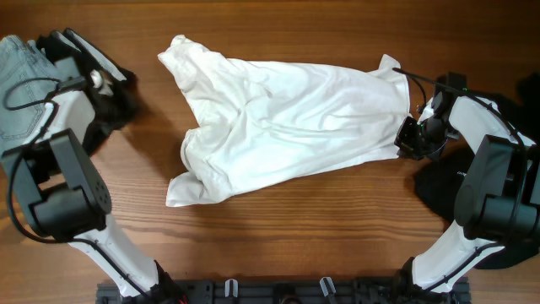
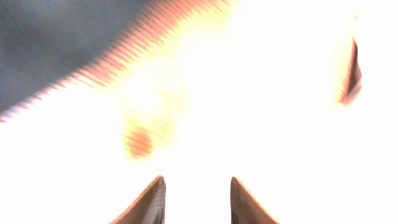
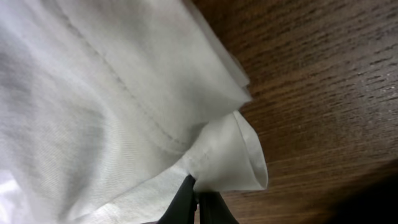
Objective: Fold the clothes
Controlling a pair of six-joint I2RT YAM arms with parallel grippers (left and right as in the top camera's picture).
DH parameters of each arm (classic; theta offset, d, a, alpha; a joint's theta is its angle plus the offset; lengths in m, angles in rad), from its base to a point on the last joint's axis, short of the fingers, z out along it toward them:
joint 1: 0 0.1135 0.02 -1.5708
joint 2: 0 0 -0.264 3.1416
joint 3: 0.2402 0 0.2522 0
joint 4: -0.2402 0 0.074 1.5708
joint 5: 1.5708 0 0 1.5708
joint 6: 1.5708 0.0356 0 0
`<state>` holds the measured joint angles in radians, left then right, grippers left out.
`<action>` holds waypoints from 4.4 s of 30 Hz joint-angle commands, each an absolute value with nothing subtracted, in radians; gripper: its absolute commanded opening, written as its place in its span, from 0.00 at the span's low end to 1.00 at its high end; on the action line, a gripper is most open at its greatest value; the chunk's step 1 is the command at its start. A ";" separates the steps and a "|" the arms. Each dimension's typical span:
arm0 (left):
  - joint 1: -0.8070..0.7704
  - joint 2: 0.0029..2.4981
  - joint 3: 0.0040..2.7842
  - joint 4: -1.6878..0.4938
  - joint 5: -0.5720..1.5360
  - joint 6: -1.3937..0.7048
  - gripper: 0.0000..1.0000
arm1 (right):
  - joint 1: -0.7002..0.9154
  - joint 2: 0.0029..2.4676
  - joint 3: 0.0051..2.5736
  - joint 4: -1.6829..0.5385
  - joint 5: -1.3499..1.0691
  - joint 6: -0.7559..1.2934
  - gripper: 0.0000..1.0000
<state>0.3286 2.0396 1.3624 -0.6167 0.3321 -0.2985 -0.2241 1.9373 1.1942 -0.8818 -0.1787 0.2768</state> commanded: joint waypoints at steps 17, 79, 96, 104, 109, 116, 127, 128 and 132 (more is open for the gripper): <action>-0.207 1.975 1.264 -1.277 0.200 -0.220 0.04 | -0.220 1.939 1.185 -0.896 -0.173 0.261 0.04; -0.273 1.852 1.030 -0.781 0.208 -0.398 0.37 | -0.273 1.777 1.468 -1.011 0.131 0.418 0.04; 0.078 1.327 1.701 -1.010 0.385 -0.210 0.04 | -0.273 1.462 1.812 -1.137 -0.132 0.212 0.04; 0.129 1.081 1.732 -0.875 0.298 -0.270 0.04 | -0.273 1.235 1.926 -1.023 -0.124 0.212 0.04; 0.128 1.184 1.732 -0.870 0.294 -0.270 0.04 | -0.273 1.341 1.926 -1.030 -0.137 0.208 0.04; 0.123 1.641 1.732 -0.589 0.295 -0.266 0.04 | -0.245 1.761 1.926 -0.795 -0.324 0.209 0.04; 0.134 1.795 2.270 -0.287 0.272 -0.331 0.04 | -0.218 1.808 2.338 -0.537 -0.200 0.377 0.04; 0.140 1.795 2.343 -0.338 0.280 -0.330 0.04 | -0.220 1.806 2.376 -0.593 -0.176 0.336 0.04; 0.137 1.785 2.429 -0.800 0.363 -0.318 0.04 | -0.220 1.811 2.391 -0.878 -0.067 0.208 0.04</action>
